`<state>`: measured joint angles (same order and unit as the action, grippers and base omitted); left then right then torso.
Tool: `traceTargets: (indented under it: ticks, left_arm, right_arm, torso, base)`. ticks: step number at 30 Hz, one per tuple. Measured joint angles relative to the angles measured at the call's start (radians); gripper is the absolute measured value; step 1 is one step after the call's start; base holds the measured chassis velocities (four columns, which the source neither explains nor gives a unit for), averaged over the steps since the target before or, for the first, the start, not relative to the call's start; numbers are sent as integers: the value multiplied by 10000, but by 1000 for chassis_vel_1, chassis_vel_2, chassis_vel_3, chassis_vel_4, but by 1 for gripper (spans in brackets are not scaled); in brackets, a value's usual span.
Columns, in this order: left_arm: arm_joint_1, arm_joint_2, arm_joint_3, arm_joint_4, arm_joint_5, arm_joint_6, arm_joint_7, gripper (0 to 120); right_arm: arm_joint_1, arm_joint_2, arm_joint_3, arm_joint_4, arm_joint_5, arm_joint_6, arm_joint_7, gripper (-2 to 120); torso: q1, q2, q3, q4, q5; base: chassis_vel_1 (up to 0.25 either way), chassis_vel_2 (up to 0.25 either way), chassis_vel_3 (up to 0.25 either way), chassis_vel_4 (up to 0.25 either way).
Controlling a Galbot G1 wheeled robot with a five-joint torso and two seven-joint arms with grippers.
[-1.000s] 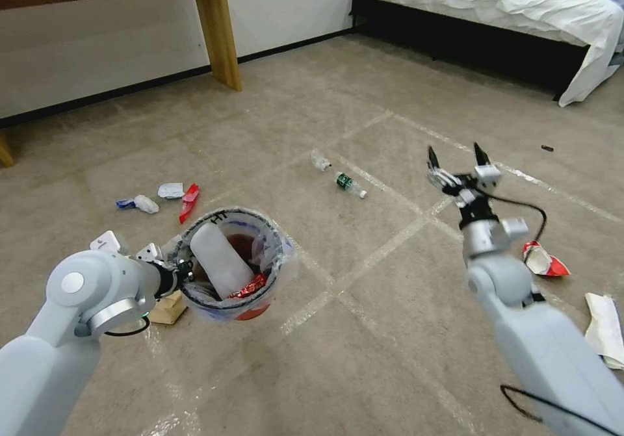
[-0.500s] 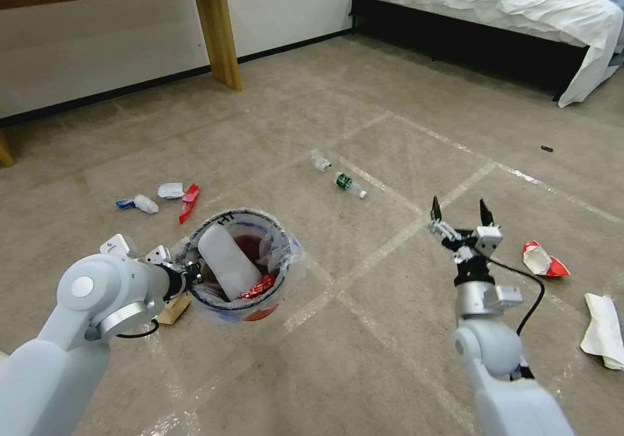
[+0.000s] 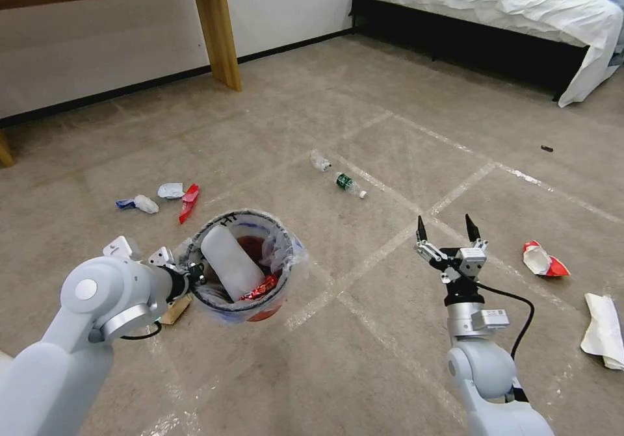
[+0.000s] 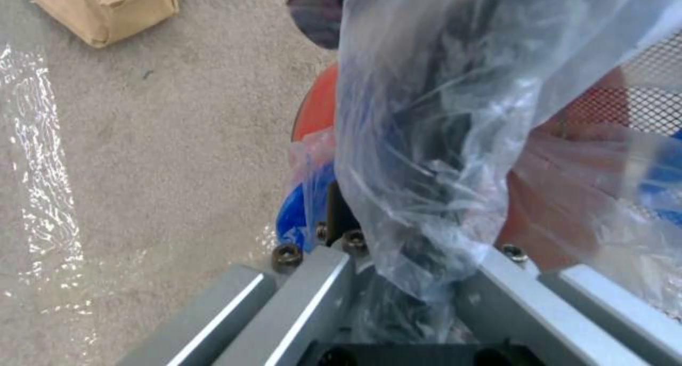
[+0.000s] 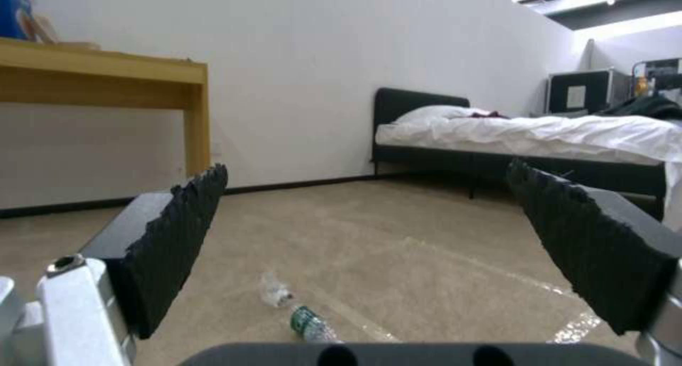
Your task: Pick up the trash bin and place the garbage on the floor into it.
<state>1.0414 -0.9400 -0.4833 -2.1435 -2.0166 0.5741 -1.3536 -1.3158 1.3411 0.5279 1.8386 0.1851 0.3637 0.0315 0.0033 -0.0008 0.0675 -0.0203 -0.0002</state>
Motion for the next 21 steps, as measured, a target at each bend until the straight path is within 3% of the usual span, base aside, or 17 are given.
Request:
traceTargets:
  ticks: [21]
  left_arm:
    - [-22, 53, -174, -116, -100, -128, -134, 0]
  right_arm:
    - [-12, 278, -206, -298, -302, 391, -307, 100]
  torso:
    - [0, 0, 0, 0, 0]
  base:
    - [0, 0, 0, 0]
